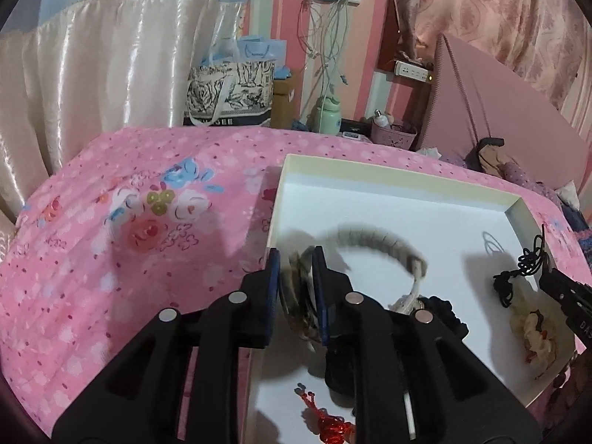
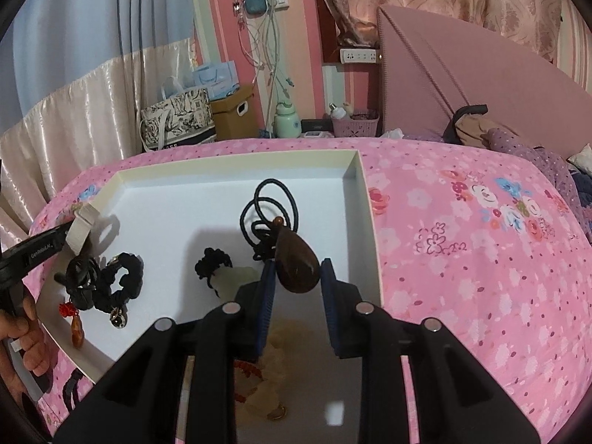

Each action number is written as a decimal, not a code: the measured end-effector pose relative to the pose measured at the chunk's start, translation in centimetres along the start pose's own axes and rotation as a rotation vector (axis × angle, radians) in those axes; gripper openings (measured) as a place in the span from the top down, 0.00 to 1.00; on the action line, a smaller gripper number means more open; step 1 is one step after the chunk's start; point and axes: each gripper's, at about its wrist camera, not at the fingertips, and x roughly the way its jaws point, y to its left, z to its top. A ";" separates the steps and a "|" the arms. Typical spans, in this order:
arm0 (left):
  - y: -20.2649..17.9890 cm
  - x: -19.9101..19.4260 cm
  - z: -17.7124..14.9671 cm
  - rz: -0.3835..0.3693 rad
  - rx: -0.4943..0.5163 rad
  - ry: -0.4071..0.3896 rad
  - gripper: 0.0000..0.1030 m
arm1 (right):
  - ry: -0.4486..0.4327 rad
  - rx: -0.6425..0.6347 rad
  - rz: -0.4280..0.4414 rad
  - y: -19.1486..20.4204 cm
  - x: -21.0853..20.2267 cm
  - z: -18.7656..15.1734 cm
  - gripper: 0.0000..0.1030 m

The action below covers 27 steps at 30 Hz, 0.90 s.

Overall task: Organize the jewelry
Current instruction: 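Carry the watch into the tray with the left tool while the right tool carries the brown stone pendant, then open the left tool to drop the watch while the right tool drops the stone pendant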

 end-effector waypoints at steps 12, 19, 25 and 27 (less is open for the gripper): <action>-0.7 -0.6 -0.5 0.019 0.039 -0.039 0.70 | 0.003 -0.003 0.033 0.4 -0.3 -0.1 0.75; -0.7 -2.1 -0.9 0.062 0.042 -0.134 0.45 | -0.060 0.031 0.092 -0.1 -2.7 1.1 0.64; -0.2 -2.9 -0.5 0.037 0.003 -0.140 0.45 | -0.083 0.025 0.101 -0.1 -3.5 1.4 0.64; -0.4 -3.7 -0.3 0.037 0.012 -0.158 0.42 | -0.102 0.030 0.094 -0.4 -4.0 1.6 0.62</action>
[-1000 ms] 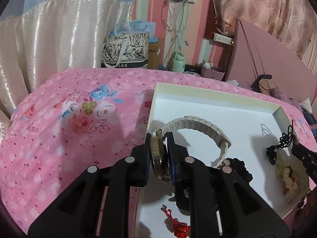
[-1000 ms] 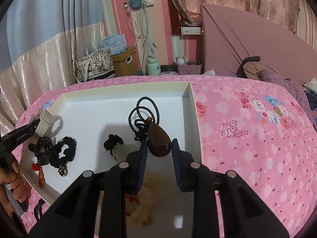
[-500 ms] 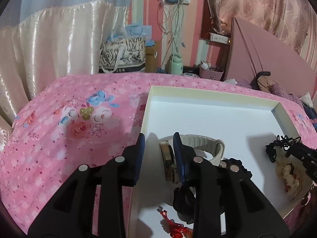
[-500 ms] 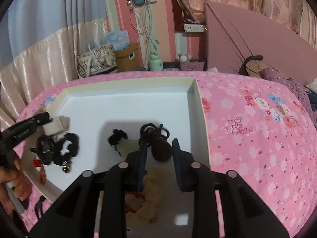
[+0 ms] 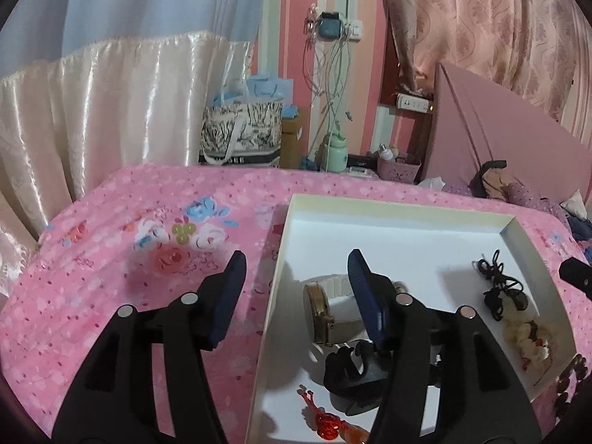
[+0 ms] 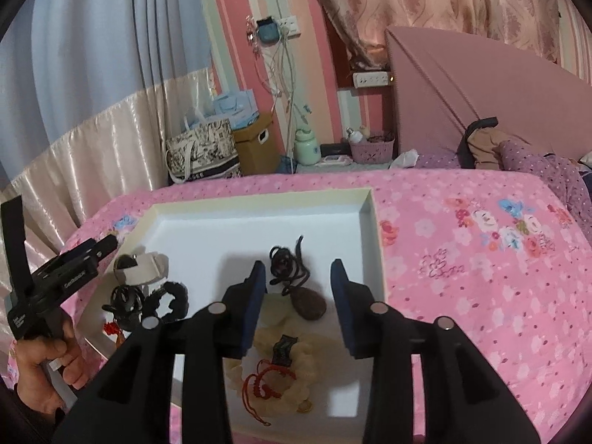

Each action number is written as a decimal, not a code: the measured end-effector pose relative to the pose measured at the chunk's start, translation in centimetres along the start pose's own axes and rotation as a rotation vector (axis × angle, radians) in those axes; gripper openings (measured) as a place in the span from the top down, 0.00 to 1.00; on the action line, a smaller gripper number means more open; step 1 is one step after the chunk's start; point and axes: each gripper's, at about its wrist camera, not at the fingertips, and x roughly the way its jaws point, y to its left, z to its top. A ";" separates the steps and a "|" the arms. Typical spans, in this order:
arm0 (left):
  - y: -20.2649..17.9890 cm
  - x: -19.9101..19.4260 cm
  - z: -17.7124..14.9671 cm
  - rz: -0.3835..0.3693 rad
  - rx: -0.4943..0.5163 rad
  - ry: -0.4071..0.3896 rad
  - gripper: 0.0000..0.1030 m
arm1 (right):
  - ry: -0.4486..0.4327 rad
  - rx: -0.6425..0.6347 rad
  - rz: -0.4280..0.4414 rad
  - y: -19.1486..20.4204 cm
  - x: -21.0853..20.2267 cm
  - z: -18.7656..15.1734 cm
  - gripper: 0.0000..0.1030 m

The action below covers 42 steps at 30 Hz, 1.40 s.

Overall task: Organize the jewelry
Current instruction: 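Open the left tool to drop the watch while the right tool drops the stone pendant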

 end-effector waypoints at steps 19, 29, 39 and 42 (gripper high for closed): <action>1.5 -5.4 0.7 -0.002 0.057 -0.077 0.31 | -0.013 -0.029 -0.059 0.0 -0.6 -0.1 0.50; 4.0 -7.8 -1.0 -0.033 0.026 -0.064 0.30 | -0.022 -0.040 -0.095 -0.1 -2.6 -0.8 0.42; 5.9 -10.9 -1.6 -0.021 0.030 -0.091 0.24 | -0.078 -0.042 -0.121 -0.7 -7.9 -2.4 0.38; 5.7 -11.2 -2.4 -0.027 0.044 -0.094 0.24 | -0.069 -0.054 -0.132 -0.7 -8.2 -3.6 0.38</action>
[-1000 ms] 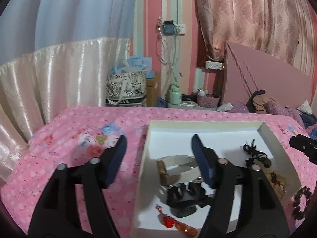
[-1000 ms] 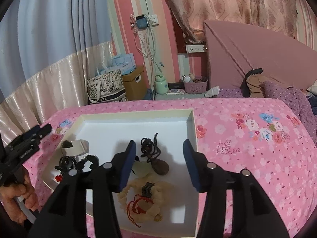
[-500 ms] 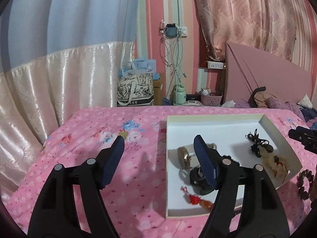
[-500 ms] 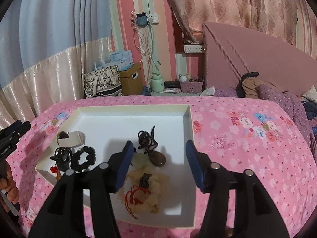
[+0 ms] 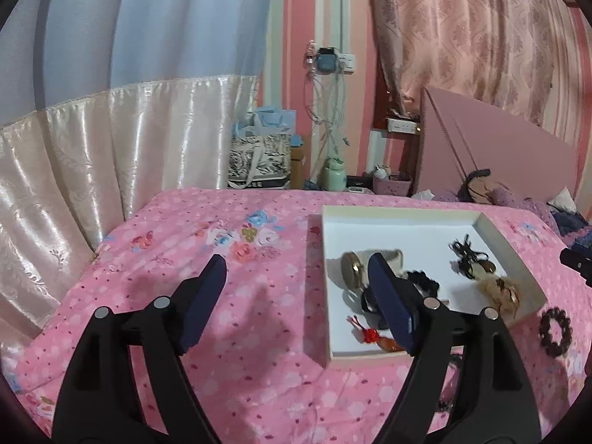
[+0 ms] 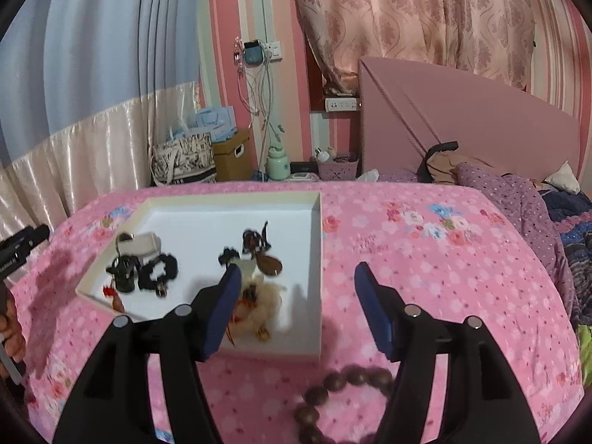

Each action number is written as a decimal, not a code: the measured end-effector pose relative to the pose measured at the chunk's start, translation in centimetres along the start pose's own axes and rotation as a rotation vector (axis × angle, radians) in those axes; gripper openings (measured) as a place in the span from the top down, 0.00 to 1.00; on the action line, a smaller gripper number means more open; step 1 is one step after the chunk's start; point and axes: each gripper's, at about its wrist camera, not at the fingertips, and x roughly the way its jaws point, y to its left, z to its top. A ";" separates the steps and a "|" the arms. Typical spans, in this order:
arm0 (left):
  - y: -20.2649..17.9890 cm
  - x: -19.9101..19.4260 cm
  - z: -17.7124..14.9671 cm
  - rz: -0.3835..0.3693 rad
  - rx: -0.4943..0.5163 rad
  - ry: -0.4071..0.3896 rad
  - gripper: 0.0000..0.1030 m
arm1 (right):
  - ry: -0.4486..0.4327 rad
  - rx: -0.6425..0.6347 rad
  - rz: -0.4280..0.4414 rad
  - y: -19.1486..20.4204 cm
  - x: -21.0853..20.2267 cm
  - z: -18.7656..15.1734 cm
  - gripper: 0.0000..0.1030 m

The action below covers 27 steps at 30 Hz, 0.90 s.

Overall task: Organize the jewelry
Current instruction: 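Open the left tool to drop the watch while the right tool drops the stone pendant, then withdraw both open tools from the tray toward the remaining bracelets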

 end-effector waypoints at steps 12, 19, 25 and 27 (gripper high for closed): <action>-0.1 1.8 -4.0 -0.010 0.017 0.034 0.23 | -0.011 -0.023 -0.032 0.6 0.5 -3.1 0.33; -0.7 2.1 -4.5 -0.019 0.037 0.047 0.22 | 0.002 -0.024 -0.037 0.4 0.6 -3.4 0.33; -0.8 2.3 -4.5 -0.020 0.035 0.053 0.22 | 0.005 -0.019 -0.032 0.3 0.5 -3.5 0.33; -0.9 2.4 -4.5 -0.019 0.037 0.054 0.22 | 0.005 -0.018 -0.032 0.2 0.4 -3.5 0.33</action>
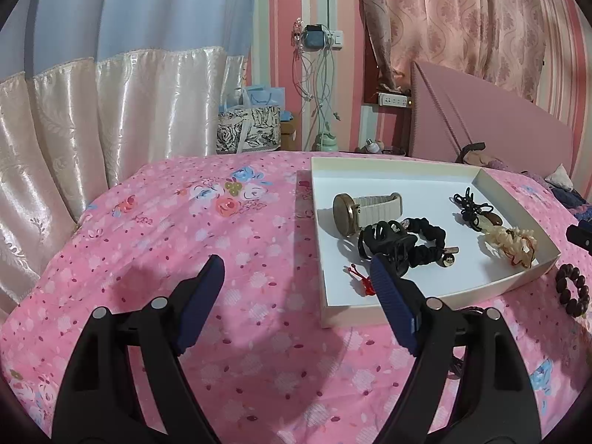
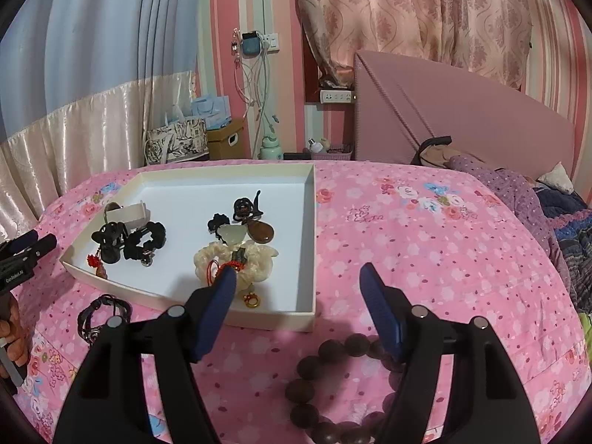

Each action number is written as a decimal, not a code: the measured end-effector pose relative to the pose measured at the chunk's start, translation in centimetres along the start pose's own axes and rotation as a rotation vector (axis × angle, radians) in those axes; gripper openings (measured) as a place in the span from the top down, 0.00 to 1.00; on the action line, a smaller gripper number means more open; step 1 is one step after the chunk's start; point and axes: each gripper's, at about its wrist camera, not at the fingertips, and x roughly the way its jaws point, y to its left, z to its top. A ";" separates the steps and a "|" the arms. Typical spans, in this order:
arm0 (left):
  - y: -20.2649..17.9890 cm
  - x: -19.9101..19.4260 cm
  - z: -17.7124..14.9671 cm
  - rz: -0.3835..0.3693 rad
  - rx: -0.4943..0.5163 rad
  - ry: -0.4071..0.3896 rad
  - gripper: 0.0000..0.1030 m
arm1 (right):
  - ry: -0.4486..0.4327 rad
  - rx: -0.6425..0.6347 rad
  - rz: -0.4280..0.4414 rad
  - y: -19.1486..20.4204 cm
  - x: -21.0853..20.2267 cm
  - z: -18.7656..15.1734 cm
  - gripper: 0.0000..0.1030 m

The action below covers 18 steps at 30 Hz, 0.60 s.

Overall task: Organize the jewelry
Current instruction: 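Withdraw both open tools from the tray toward the remaining bracelets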

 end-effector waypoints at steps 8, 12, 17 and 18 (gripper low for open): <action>0.0 0.0 0.1 0.001 0.003 -0.007 0.20 | -0.003 0.004 0.001 -0.2 -0.1 0.2 0.32; 0.3 0.0 0.3 0.002 -0.002 -0.006 0.20 | -0.003 0.006 -0.006 -0.2 -0.1 0.2 0.32; 2.4 -0.9 1.4 0.048 -0.039 -0.044 0.20 | -0.010 0.016 -0.007 -0.7 -0.3 0.5 0.32; 2.8 -1.0 1.6 0.061 -0.049 -0.050 0.20 | -0.015 0.016 -0.010 -0.6 -0.5 0.6 0.32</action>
